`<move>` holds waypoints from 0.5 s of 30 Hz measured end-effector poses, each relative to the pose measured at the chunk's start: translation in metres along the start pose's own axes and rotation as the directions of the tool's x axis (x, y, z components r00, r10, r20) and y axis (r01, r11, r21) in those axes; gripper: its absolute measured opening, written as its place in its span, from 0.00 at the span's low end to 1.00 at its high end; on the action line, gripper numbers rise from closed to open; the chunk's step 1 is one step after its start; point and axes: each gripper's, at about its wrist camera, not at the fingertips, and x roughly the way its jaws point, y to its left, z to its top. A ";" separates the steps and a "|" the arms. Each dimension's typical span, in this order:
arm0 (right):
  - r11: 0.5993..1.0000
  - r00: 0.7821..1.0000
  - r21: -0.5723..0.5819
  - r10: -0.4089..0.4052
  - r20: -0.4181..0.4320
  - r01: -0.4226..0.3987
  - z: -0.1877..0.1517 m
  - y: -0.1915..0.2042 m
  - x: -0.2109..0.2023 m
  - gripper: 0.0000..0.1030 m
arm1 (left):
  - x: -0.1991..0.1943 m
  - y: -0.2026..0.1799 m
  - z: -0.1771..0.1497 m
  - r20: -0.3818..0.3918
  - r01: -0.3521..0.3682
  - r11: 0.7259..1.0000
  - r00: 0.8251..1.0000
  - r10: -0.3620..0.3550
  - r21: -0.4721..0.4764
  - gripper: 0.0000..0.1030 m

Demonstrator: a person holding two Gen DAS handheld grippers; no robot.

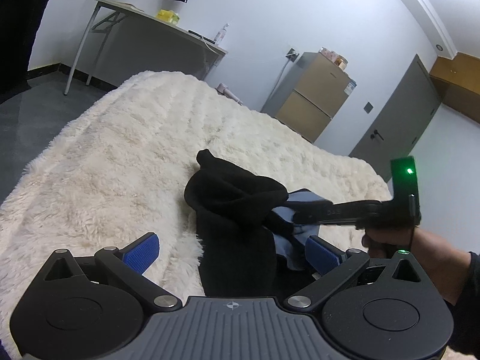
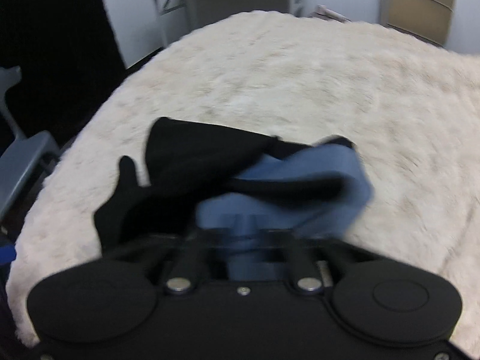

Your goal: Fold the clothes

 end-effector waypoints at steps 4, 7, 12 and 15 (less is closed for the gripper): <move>0.997 0.993 -0.081 0.009 0.120 0.000 0.022 0.020 -0.033 0.00 | -0.001 0.001 0.001 0.008 0.003 1.000 1.000 -0.003 -0.006 1.00; 0.996 0.989 -0.090 0.003 0.146 0.010 0.036 0.018 -0.047 0.00 | 0.001 -0.001 0.001 0.002 0.004 1.000 1.000 -0.004 0.002 1.00; 0.990 0.988 -0.115 -0.072 0.134 0.088 0.038 0.007 -0.050 0.66 | -0.001 -0.003 0.000 0.004 0.007 1.000 1.000 -0.008 0.011 1.00; 0.986 0.988 -0.112 -0.108 0.114 0.121 0.027 0.002 -0.033 0.78 | -0.001 -0.001 0.000 0.008 0.009 1.000 1.000 -0.009 0.006 1.00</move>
